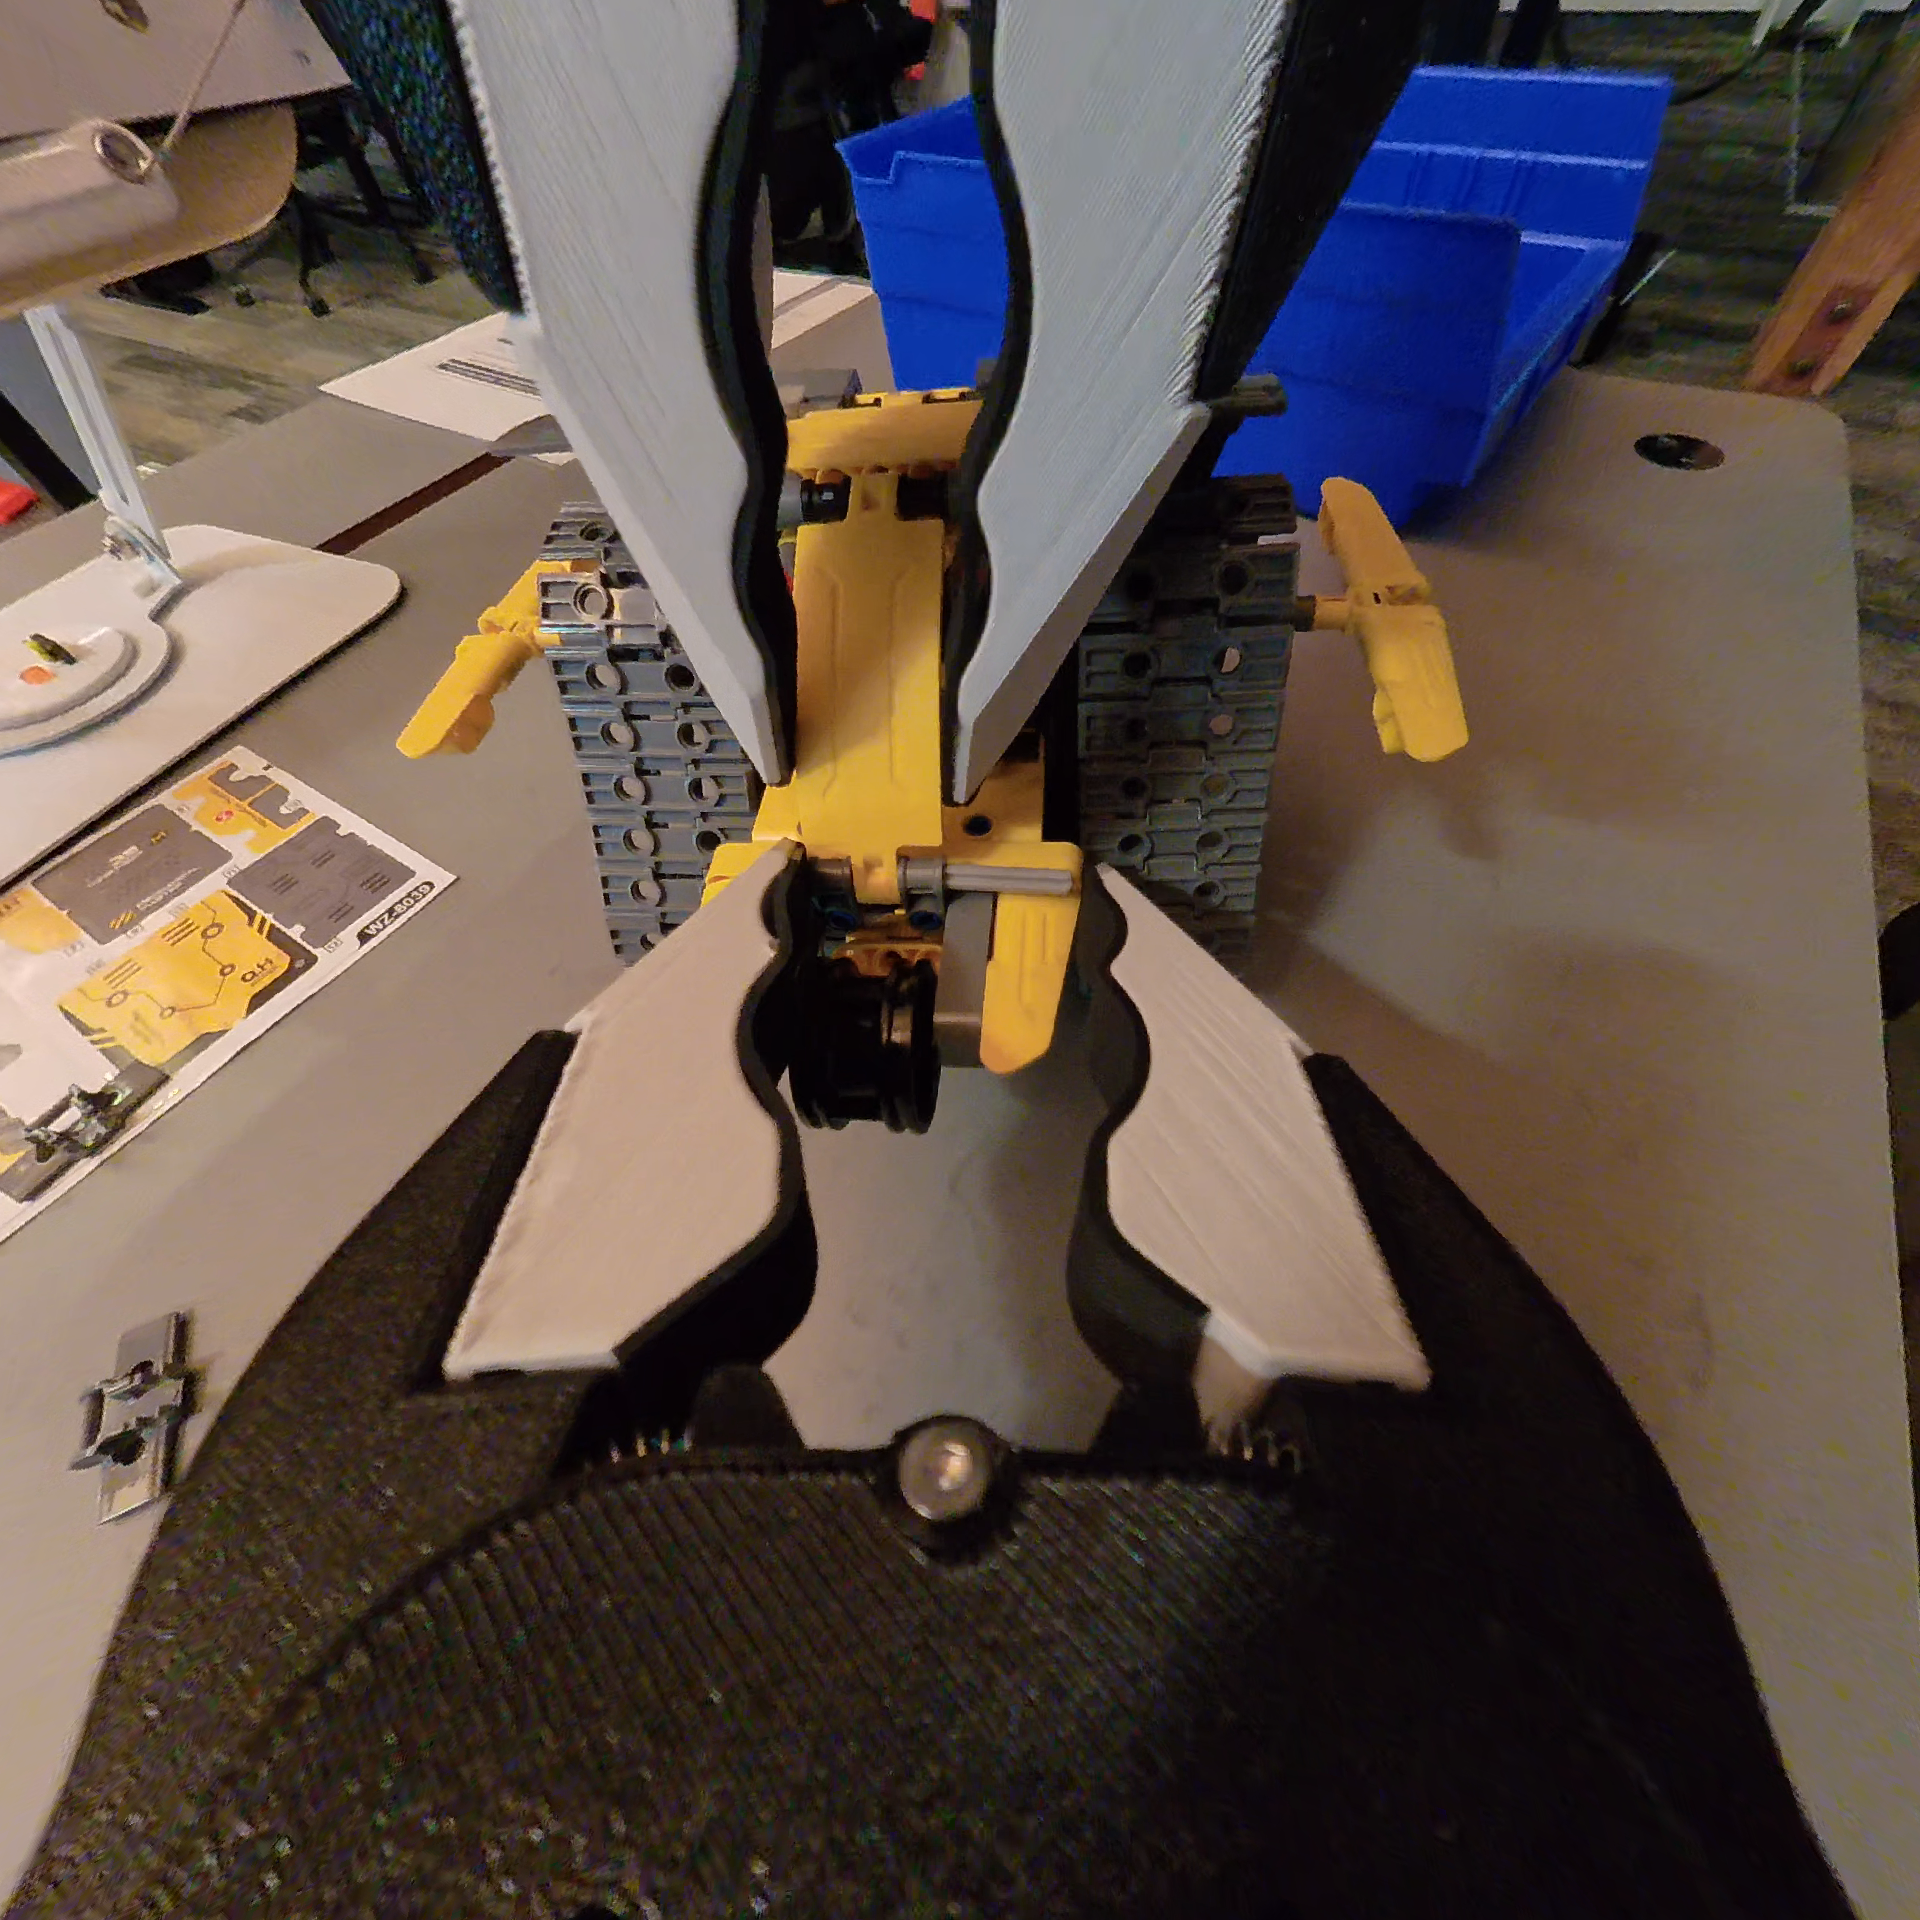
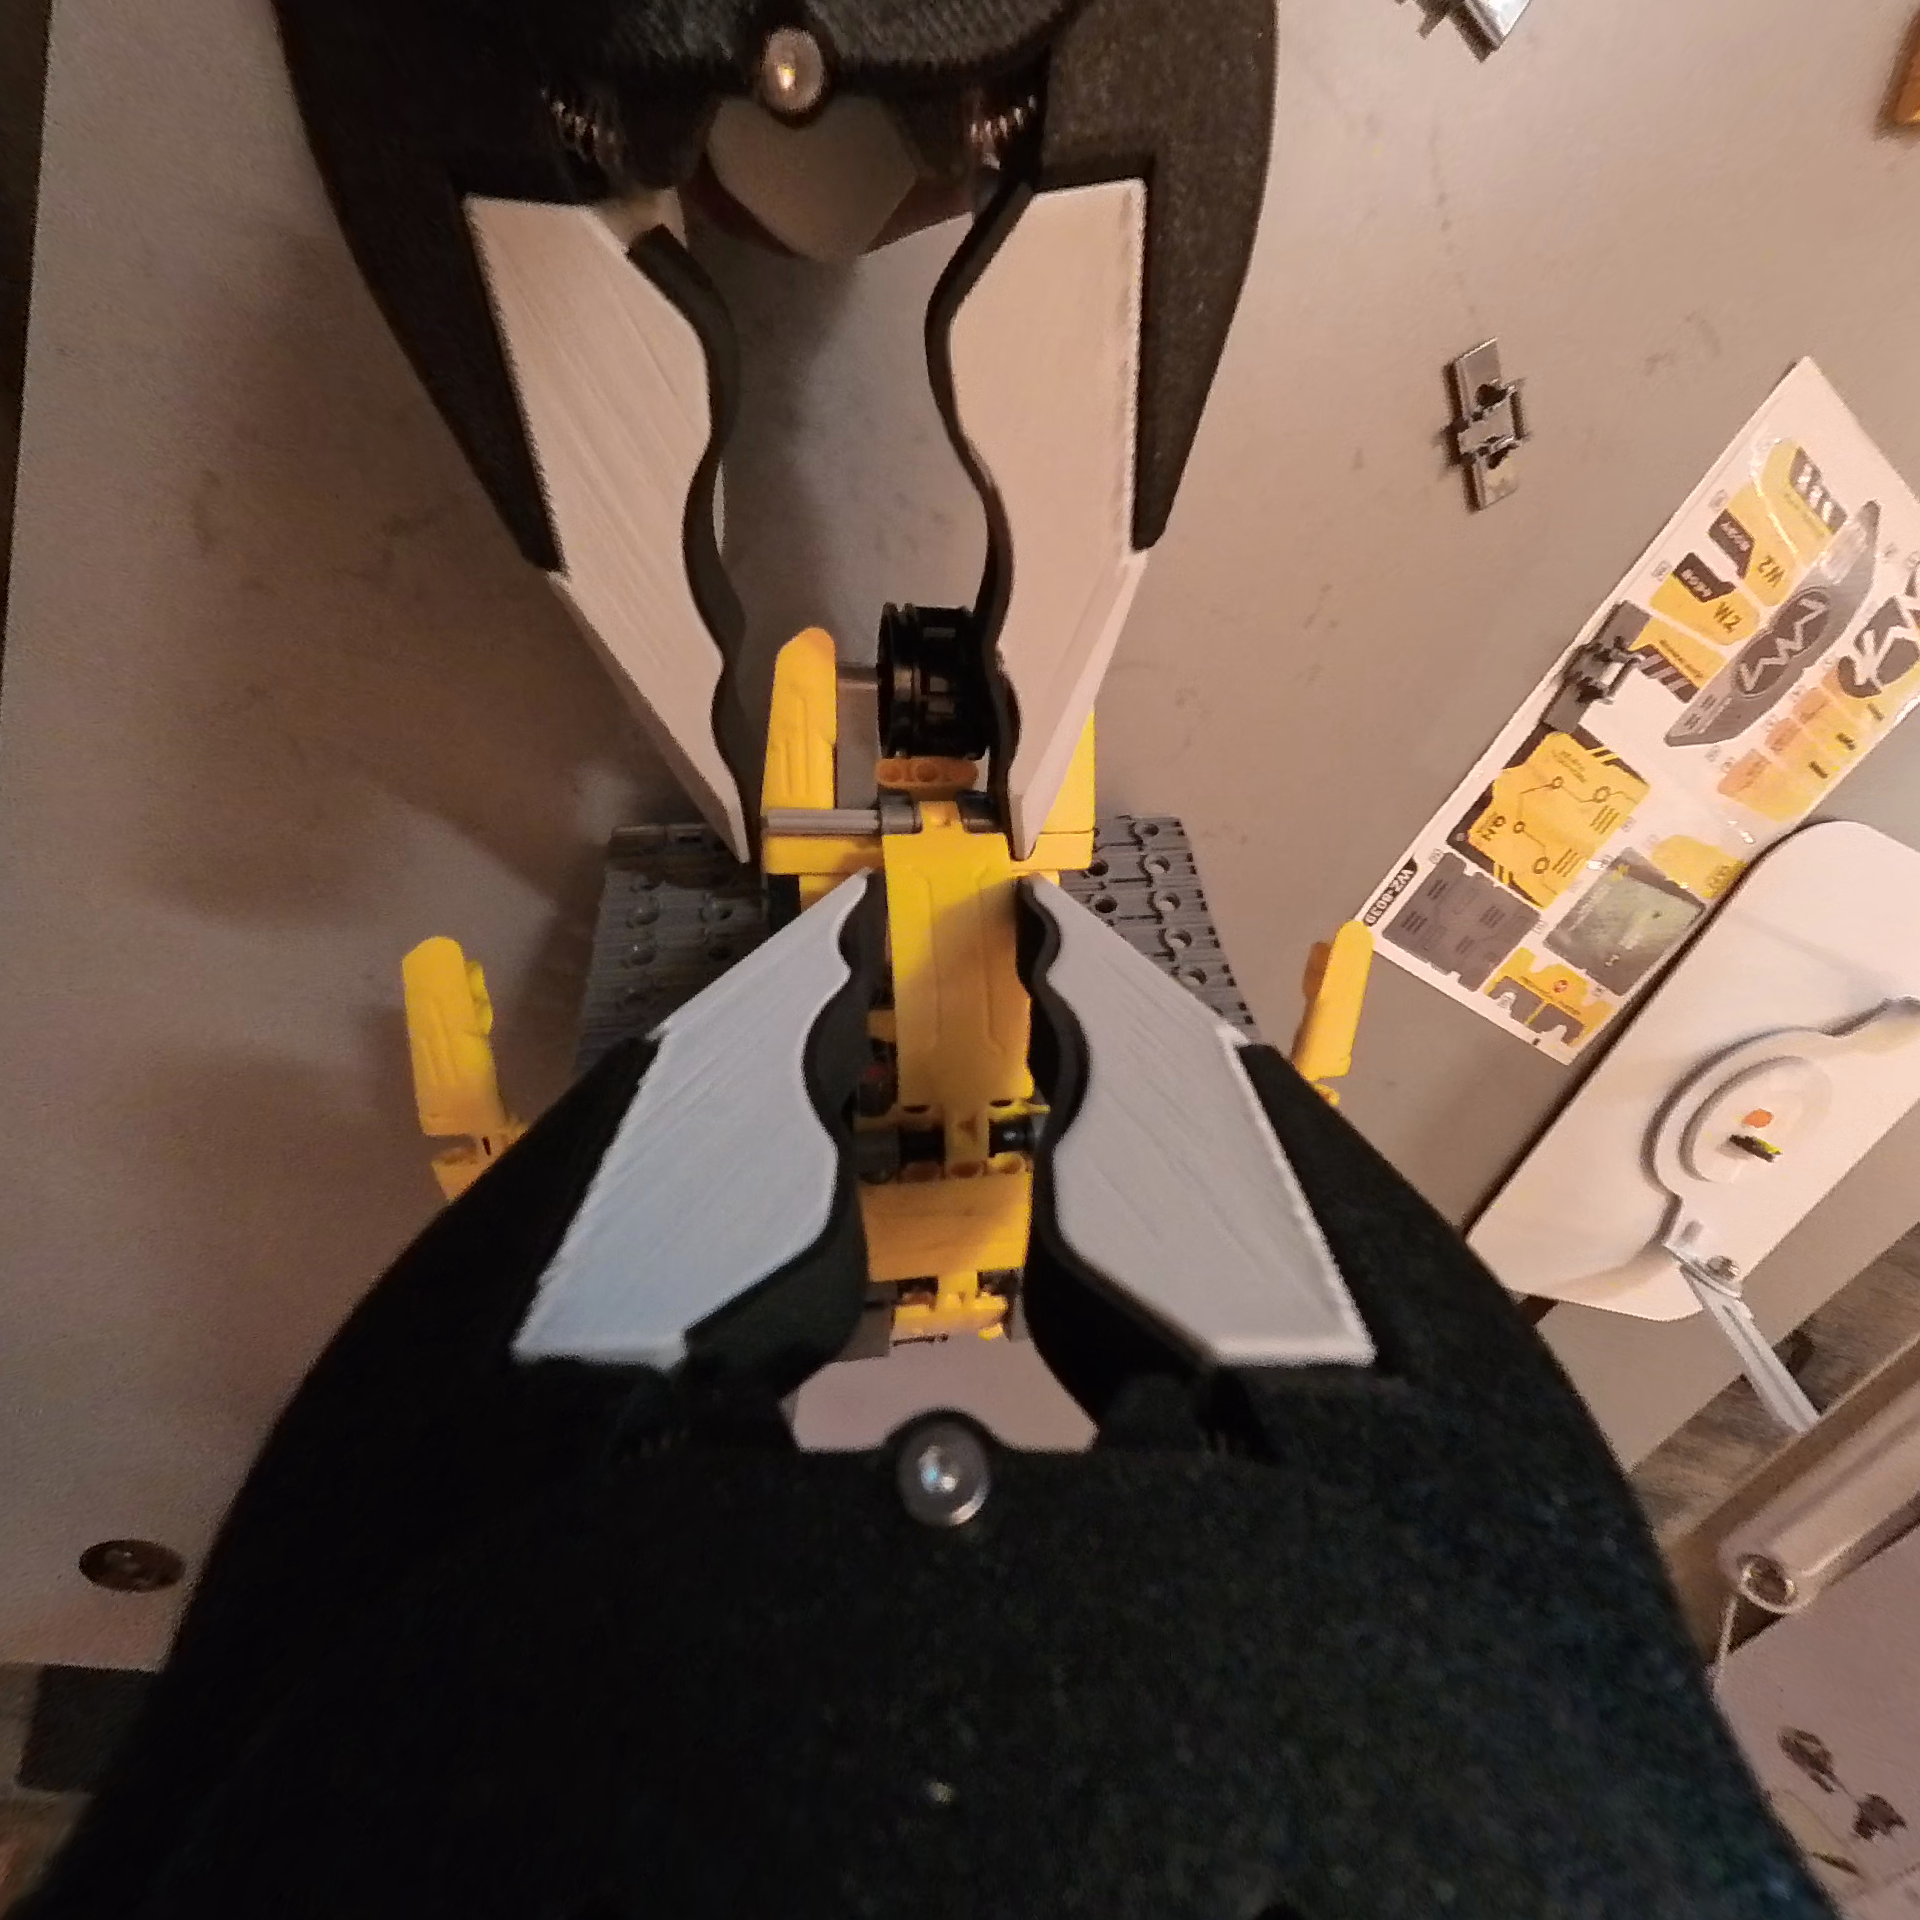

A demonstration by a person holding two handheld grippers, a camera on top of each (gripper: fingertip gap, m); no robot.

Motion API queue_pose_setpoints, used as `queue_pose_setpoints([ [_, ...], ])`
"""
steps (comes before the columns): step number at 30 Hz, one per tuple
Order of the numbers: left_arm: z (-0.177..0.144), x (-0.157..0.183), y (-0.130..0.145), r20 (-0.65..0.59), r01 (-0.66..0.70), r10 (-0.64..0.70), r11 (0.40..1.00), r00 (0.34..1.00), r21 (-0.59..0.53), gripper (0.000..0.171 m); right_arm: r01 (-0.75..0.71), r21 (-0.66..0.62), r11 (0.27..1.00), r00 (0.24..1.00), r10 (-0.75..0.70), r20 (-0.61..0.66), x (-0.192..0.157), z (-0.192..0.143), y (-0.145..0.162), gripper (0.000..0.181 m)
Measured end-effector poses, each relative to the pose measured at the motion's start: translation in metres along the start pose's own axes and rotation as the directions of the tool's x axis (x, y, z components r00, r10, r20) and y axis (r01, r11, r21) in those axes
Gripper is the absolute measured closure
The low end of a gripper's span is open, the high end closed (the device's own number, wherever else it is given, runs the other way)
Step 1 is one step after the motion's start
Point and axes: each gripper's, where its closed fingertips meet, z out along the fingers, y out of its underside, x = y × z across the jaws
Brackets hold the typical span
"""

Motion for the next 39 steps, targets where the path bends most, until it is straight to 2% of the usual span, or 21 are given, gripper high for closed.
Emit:
queue_pose_setpoints([
  [12,0.000,0.001,-0.001,-0.004,-0.017,0.017,1.000,1.000,0.010,0.121,-0.020,0.032,0.999,1.000,0.020,0.022,-0.001,-0.001,0.000,0.157],
  [18,-0.003,0.004,-0.003,-0.043,-0.019,0.021,0.999,0.999,0.037,0.121,-0.013,0.026,1.000,1.000,0.013,0.017,-0.003,-0.001,0.002,0.157],
  [22,-0.002,0.006,-0.006,-0.055,-0.034,0.037,0.998,0.998,0.050,0.111,-0.033,0.036,0.999,0.999,0.032,0.017,-0.001,-0.003,0.007,0.158],
  [25,0.000,0.002,-0.010,-0.020,-0.064,0.066,0.996,0.998,0.062,0.110,-0.052,0.053,0.997,0.998,0.051,0.021,0.001,-0.005,0.010,0.158],
  [32,0.006,0.001,-0.022,-0.056,-0.087,0.091,0.993,0.994,0.080,0.123,-0.064,0.077,0.995,0.998,0.063,0.019,0.000,-0.007,0.013,0.158],
  [39,0.012,0.004,-0.025,-0.123,-0.147,0.153,0.988,0.981,0.055,0.124,-0.089,0.119,0.989,0.996,0.087,0.025,-0.002,-0.010,0.020,0.158],
])
